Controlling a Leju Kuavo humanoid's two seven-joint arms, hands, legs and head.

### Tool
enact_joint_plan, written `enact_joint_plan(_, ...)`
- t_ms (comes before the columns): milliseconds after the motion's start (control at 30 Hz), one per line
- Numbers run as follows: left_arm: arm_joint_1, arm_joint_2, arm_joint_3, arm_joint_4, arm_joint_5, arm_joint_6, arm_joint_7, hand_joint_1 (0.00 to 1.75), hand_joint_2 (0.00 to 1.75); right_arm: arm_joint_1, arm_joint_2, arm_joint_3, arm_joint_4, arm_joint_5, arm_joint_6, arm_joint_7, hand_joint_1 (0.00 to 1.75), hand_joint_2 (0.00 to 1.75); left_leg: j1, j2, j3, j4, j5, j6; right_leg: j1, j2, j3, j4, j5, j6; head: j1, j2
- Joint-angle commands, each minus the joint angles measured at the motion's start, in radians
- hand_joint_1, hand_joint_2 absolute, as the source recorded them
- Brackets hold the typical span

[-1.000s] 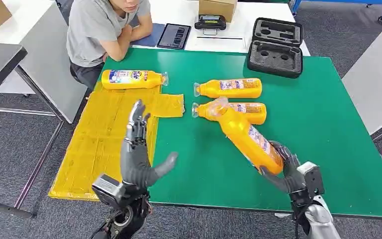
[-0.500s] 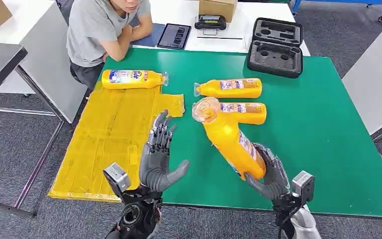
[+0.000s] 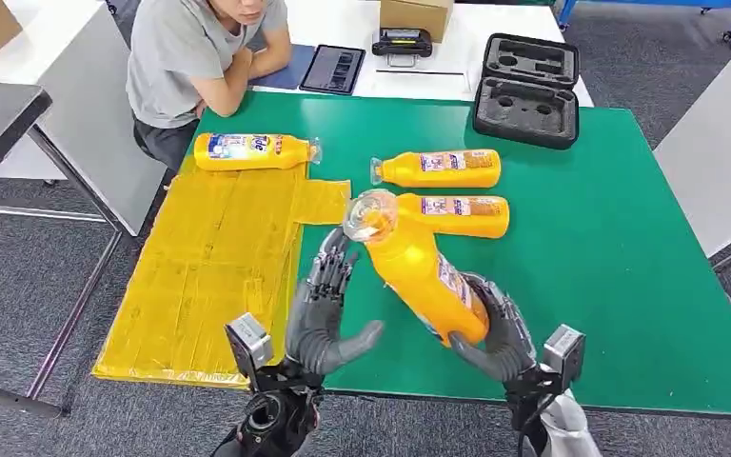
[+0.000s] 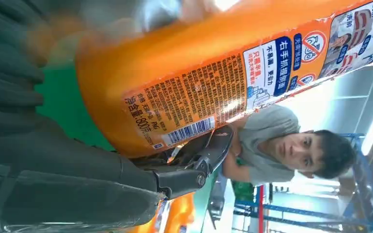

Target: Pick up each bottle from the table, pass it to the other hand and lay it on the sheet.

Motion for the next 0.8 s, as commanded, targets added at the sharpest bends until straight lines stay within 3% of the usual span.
enact_joint_plan(33, -0.040, -0.012, -0.036, 0.080, 0.005, -0.011, 0.002, 0.00, 1.75, -0.060, 0.013, 0.018, 0.080, -0.012, 0.009, -0.014, 1.75, 1.75, 0.001, 0.001, 0.005, 0.000, -0.002, -0.001, 0.001, 0.001, 0.005, -0.001, -0.001, -0.002, 0.000, 0.000)
enact_joint_plan(800, -0.082, -0.014, -0.102, 0.107, 0.002, -0.071, 0.002, 0.00, 1.75, -0.156, 0.080, 0.104, 0.202, 0.106, -0.044, -0.032, 1.75, 1.75, 0.001, 0.003, 0.005, 0.000, -0.002, -0.002, 0.001, 0.003, 0.004, 0.000, -0.001, -0.002, 0.000, 0.000)
